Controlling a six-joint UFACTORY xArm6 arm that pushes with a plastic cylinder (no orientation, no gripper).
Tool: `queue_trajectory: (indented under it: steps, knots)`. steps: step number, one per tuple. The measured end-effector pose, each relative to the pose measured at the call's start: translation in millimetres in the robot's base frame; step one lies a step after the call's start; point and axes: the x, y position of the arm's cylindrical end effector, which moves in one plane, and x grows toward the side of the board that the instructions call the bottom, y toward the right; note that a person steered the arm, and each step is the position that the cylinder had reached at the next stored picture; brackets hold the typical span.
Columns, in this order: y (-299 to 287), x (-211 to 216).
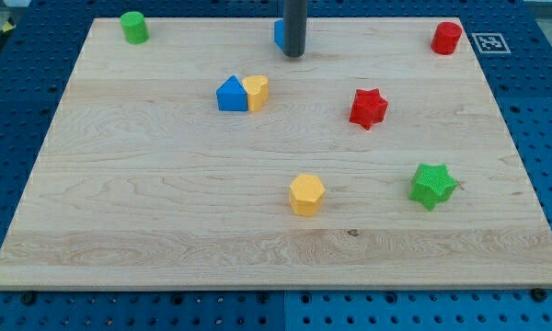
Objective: Slide the red star slightly down
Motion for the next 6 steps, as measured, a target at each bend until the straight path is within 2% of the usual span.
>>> queue_trajectory:
  steps: [1,2,4,5,6]
  knots:
    - [0,19]
    - [0,58]
    - [0,60]
    - [0,95]
    - [0,98]
